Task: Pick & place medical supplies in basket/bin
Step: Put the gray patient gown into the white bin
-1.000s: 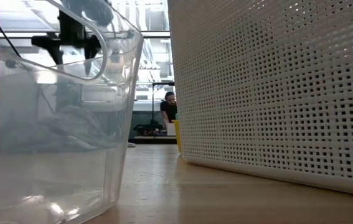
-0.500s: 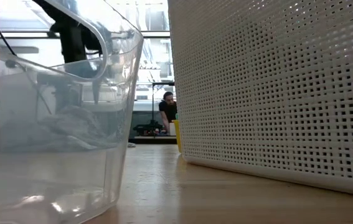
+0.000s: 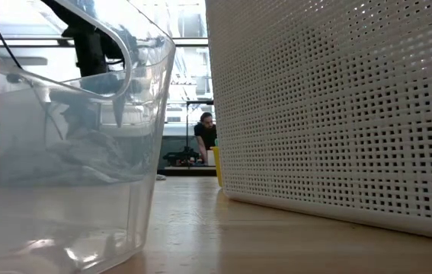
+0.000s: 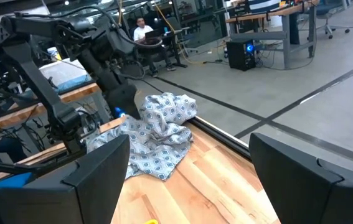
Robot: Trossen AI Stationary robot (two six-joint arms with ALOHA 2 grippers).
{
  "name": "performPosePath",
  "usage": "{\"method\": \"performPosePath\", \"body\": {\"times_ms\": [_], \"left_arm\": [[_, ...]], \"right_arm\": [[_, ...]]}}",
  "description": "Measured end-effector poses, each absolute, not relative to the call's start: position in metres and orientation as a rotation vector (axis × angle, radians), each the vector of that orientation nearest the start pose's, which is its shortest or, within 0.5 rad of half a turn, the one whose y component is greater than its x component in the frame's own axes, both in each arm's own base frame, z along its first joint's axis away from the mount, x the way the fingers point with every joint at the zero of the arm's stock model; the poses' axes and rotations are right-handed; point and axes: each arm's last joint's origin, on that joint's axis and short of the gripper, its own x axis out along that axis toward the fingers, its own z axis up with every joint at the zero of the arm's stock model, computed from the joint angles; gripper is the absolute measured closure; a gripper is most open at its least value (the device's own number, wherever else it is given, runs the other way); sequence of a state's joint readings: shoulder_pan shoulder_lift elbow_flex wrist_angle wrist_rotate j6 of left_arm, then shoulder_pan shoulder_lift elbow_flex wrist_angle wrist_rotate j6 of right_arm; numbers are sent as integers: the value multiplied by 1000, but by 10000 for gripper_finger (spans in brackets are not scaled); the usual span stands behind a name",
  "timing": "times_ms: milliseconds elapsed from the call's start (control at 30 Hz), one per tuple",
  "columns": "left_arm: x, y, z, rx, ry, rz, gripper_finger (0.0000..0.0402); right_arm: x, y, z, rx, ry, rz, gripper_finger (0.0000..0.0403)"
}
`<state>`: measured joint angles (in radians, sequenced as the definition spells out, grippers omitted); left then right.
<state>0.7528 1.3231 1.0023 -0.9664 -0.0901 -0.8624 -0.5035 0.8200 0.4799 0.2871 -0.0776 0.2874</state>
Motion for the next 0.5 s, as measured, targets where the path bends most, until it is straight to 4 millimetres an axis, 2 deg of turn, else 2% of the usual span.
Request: {"method": "performPosePath", "body": {"times_ms": [133,300,500], "left_arm": [[168,163,252,-1052,887,1300,75],[159,158,251,-1022,981,1381,74],[157,156,251,-1010,1024,1391,44]], "right_arm": [[165,-88,266,298,-11,-430,78],[165,-88,266,298,-10,-430,78],[165,-88,266,298,-11,-430,78]]}}
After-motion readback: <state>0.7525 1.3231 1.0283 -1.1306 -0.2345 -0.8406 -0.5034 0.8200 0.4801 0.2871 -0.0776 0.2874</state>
